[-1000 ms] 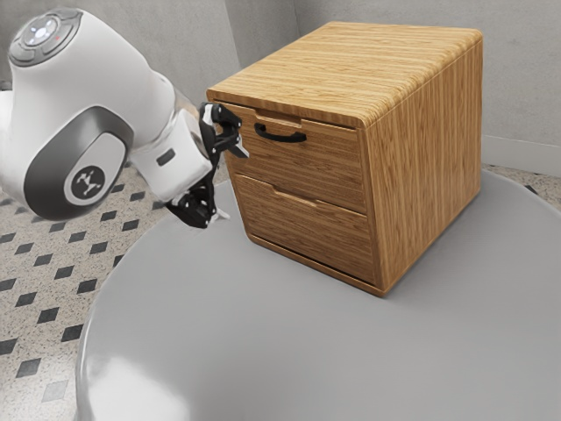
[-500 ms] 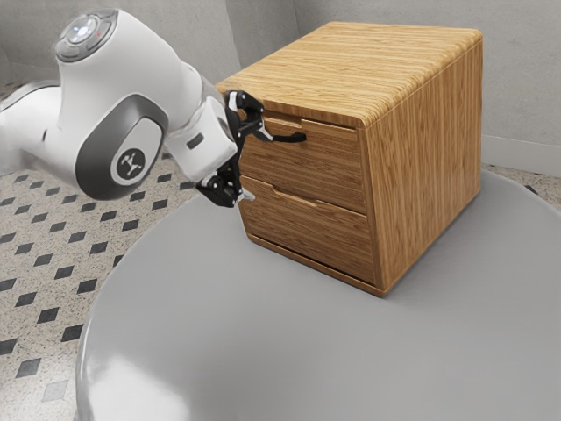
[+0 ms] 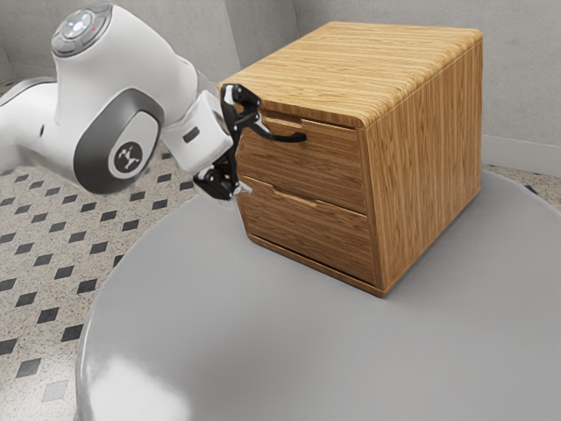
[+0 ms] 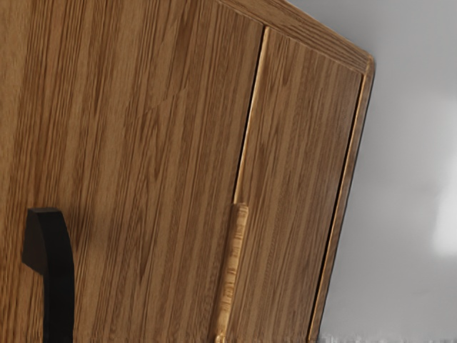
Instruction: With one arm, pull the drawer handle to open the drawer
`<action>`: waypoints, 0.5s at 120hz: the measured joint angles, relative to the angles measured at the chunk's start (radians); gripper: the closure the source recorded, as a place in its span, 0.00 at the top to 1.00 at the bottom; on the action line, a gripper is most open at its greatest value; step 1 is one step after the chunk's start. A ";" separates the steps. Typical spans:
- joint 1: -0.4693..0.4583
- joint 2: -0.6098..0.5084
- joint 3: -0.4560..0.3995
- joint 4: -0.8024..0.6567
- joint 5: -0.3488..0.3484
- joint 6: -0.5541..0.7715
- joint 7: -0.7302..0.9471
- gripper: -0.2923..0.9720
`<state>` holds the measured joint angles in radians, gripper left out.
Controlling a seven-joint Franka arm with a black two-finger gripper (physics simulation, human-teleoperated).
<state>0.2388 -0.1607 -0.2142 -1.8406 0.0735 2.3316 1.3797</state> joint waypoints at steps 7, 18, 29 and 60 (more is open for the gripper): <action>0.001 0.001 0.004 0.005 0.001 0.000 0.001 0.77; 0.001 0.023 0.005 0.024 0.001 0.000 0.003 0.77; 0.000 0.044 0.005 0.034 0.002 0.000 0.005 0.77; 0.000 0.075 0.006 0.040 0.002 0.001 0.008 0.77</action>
<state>0.2391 -0.0861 -0.2086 -1.8002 0.0758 2.3323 1.3875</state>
